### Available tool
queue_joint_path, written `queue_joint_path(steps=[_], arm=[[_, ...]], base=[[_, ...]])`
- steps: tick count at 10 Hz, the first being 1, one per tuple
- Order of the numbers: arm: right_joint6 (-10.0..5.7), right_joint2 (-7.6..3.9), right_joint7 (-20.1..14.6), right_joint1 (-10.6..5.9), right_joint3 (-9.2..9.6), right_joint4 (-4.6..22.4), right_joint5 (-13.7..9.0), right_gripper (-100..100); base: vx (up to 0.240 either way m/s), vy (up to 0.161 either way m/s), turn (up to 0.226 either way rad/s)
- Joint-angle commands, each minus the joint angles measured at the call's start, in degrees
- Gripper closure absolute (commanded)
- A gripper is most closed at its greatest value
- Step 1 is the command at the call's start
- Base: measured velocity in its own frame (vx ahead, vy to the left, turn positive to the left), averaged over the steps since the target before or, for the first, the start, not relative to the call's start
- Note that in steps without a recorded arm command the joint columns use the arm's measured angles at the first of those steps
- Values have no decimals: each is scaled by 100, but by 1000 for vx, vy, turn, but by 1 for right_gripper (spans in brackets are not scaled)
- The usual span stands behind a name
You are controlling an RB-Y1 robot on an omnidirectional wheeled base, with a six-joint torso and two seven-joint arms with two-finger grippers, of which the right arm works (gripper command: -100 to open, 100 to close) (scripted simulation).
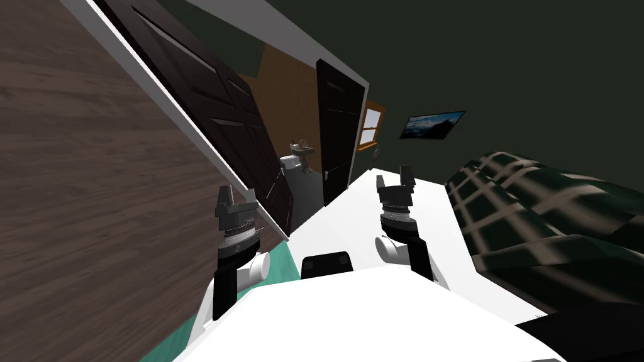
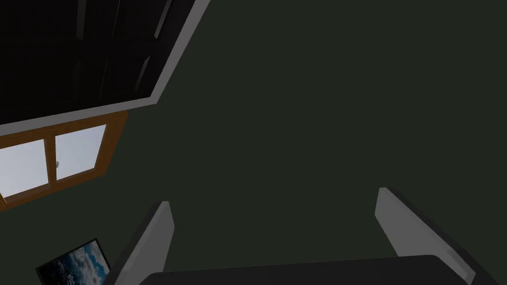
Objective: Push the door open
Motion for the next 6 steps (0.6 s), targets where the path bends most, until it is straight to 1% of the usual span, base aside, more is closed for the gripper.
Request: queue_joint_path(steps=[1, 3, 4, 5, 6], arm=[[-34, -53, -2, -71, 31, 191, -4, -100], [-61, -91, -3, -129, 57, 349, -8, -100], [-89, -129, -4, -188, 83, 506, -11, -100], [-129, -173, -6, -270, 119, 729, -16, -100], [-149, -195, -7, -312, 138, 843, -18, -100]], base=[[112, 55, 51], [107, -62, 31], [108, -64, 39], [163, -80, 66], [154, -83, 57]])
